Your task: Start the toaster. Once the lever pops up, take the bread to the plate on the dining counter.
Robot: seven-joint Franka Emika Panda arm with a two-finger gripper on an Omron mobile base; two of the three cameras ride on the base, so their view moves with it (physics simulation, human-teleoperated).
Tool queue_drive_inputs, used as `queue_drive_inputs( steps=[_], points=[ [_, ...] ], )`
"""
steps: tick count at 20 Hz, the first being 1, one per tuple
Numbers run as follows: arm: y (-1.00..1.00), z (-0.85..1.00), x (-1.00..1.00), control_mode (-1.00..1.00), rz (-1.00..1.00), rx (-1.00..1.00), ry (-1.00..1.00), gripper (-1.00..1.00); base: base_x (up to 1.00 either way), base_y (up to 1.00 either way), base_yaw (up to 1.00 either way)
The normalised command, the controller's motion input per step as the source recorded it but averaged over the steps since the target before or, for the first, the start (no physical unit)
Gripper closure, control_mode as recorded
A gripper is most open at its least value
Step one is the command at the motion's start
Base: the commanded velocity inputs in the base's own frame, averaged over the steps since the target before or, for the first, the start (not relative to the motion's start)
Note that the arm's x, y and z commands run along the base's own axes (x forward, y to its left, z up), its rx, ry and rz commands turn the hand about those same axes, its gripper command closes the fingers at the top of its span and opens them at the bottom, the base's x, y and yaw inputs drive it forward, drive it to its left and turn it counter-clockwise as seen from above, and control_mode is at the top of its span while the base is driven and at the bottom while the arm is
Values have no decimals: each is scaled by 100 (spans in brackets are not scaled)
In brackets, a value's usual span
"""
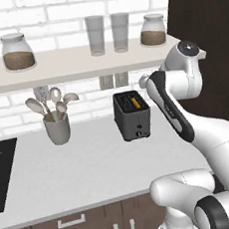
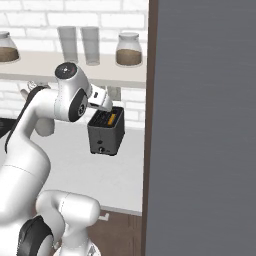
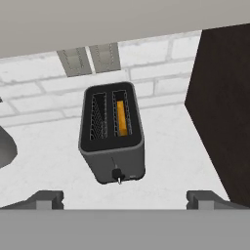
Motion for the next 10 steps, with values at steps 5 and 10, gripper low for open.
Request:
queue_drive_inputs(
  steps=[5, 10],
  points=[
    [0, 0, 0, -100, 0, 0, 0, -100, 0, 0, 0],
    [0, 0, 0, -100, 0, 0, 0, -100, 0, 0, 0]
  ],
)
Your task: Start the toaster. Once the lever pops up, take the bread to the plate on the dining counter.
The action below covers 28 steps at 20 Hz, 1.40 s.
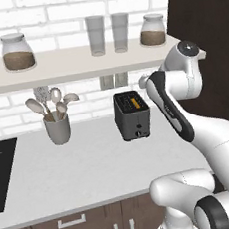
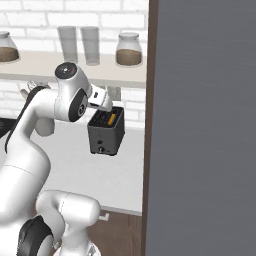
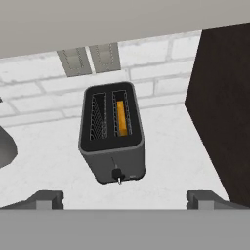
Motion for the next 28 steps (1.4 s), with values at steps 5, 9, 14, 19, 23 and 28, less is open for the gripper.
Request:
queue_drive_inputs(
  steps=[5, 9, 14, 19, 23, 28],
  points=[
    [0, 0, 0, -100, 0, 0, 0, -100, 0, 0, 0],
    [0, 0, 0, -100, 0, 0, 0, -100, 0, 0, 0],
    [0, 0, 0, -100, 0, 0, 0, -100, 0, 0, 0],
    [0, 0, 0, -100, 0, 0, 0, -100, 0, 0, 0],
    [0, 0, 0, -100, 0, 0, 0, -100, 0, 0, 0],
    [0, 0, 0, -100, 0, 0, 0, -100, 0, 0, 0]
  ],
)
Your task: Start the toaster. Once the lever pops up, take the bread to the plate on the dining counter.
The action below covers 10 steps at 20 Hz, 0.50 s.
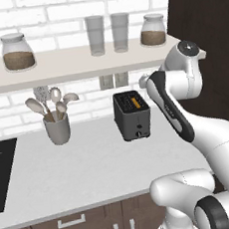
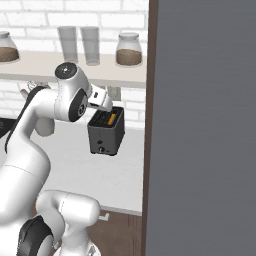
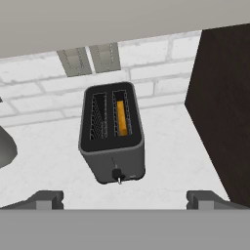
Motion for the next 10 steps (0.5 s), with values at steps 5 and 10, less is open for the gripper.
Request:
queue_drive_inputs(
  steps=[5, 10],
  points=[
    [0, 0, 0, -100, 0, 0, 0, -100, 0, 0, 0],
    [0, 0, 0, -100, 0, 0, 0, -100, 0, 0, 0]
  ],
)
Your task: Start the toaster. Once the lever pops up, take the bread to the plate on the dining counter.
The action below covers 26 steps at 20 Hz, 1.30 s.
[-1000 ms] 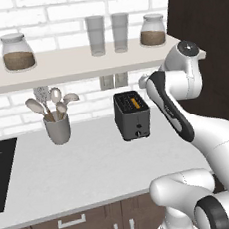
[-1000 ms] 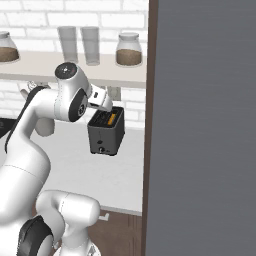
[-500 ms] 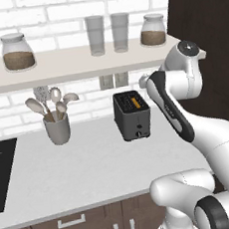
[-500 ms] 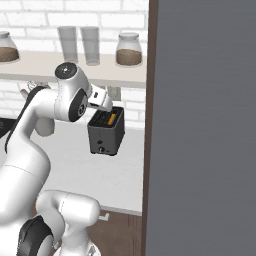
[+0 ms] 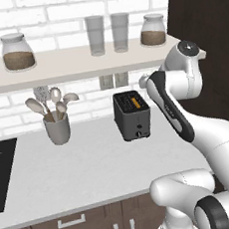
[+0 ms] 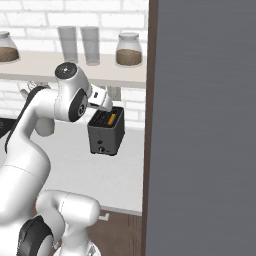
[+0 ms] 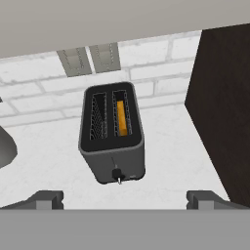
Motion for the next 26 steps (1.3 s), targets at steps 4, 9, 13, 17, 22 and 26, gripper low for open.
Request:
queue_drive_inputs(
  steps=[4, 9, 13, 17, 22, 26],
  points=[
    [0, 0, 0, -100, 0, 0, 0, -100, 0, 0, 0],
    [0, 0, 0, -100, 0, 0, 0, -100, 0, 0, 0],
    [0, 0, 0, -100, 0, 0, 0, -100, 0, 0, 0],
    [0, 0, 0, -100, 0, 0, 0, -100, 0, 0, 0],
    [0, 0, 0, -100, 0, 0, 0, -100, 0, 0, 0],
    [0, 0, 0, -100, 0, 0, 0, -100, 0, 0, 0]
  ],
)
